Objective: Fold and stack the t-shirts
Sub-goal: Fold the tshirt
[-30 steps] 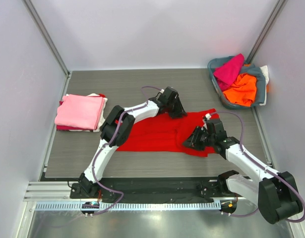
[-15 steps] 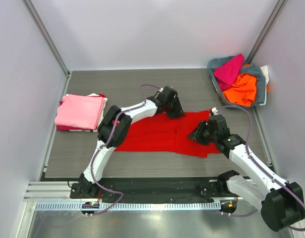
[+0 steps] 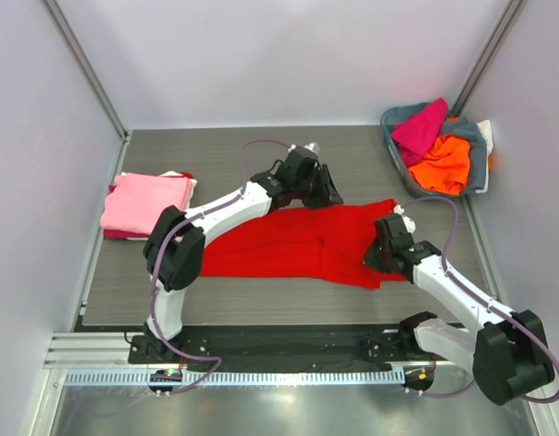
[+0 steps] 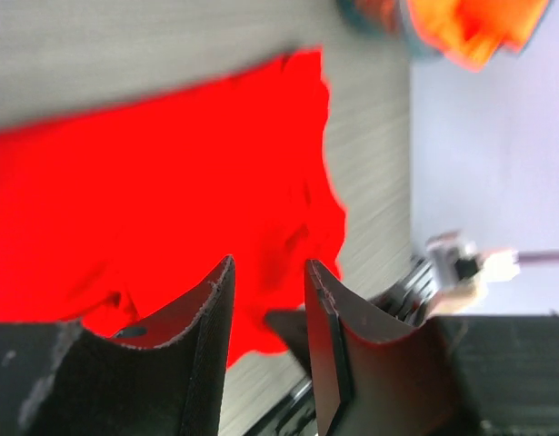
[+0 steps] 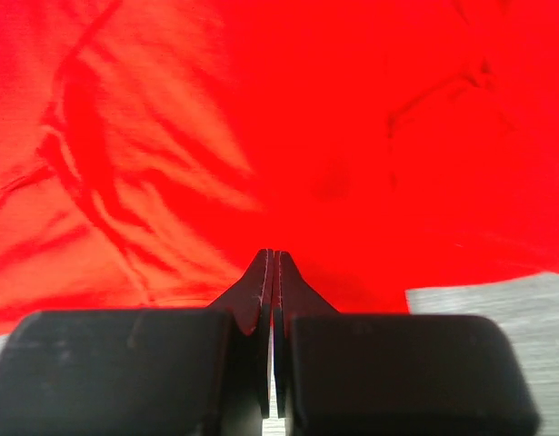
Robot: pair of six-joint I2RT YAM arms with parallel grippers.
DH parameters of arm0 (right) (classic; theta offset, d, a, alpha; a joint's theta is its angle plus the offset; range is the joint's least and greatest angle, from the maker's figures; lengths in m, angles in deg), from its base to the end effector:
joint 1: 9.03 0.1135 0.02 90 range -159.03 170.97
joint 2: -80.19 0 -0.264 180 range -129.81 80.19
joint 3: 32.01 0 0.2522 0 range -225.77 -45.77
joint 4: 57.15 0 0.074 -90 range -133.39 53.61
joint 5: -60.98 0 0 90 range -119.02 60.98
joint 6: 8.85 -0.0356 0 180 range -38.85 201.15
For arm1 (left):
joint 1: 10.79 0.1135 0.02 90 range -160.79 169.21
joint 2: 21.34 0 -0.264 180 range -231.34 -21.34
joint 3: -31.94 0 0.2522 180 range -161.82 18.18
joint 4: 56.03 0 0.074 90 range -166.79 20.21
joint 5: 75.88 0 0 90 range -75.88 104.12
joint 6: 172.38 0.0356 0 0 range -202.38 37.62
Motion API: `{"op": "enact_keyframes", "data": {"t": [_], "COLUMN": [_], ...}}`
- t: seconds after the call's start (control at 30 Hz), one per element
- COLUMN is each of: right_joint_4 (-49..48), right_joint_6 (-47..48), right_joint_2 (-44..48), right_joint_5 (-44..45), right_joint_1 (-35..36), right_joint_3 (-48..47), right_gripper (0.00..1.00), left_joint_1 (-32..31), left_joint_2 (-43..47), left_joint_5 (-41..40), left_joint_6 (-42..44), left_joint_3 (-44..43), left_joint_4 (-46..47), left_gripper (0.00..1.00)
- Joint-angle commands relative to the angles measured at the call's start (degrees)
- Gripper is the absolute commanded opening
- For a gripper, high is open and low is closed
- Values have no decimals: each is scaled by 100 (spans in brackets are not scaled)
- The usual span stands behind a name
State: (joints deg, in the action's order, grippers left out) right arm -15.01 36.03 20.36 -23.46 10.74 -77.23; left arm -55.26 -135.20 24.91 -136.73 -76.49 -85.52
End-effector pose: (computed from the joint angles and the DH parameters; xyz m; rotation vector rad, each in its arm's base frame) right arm 0.1813 0.0615 0.1866 0.6036 2.5131 0.3081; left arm 0.3287 -0.3321 0.2687 -0.0897 2.4221 -1.1073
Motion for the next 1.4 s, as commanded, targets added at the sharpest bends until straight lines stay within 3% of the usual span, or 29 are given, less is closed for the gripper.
{"op": "enact_keyframes", "data": {"t": [0.0,0.2,0.37,0.5,0.73,1.03,1.37], "right_joint_4": [106,404,528,493,519,519,546], "right_joint_6": [-163,-198,-453,-506,-339,-418,-410], "right_joint_2": [120,586,1165,1456,1308,1360,1395], "right_joint_5": [340,813,1184,1324,1325,1316,1360], "right_joint_1": [27,18,18,18,18,18,18], "right_joint_3": [26,-9,70,149,53,166,184], "right_gripper": [1,2,3,4,4,4,4], "left_joint_1": [-307,-527,-966,-1257,-1292,-1310,-1336], "left_joint_2": [153,969,1323,1341,945,576,488], "left_joint_5": [55,-252,-428,-718,-455,-367,-209], "left_joint_6": [135,100,-84,-278,-410,-480,-568], "left_joint_3": [457,1749,2505,2735,2656,2585,2647], "left_joint_4": [-53,-62,-106,-62,324,491,755], "left_gripper": [38,48,49,50,48,44,24]}}
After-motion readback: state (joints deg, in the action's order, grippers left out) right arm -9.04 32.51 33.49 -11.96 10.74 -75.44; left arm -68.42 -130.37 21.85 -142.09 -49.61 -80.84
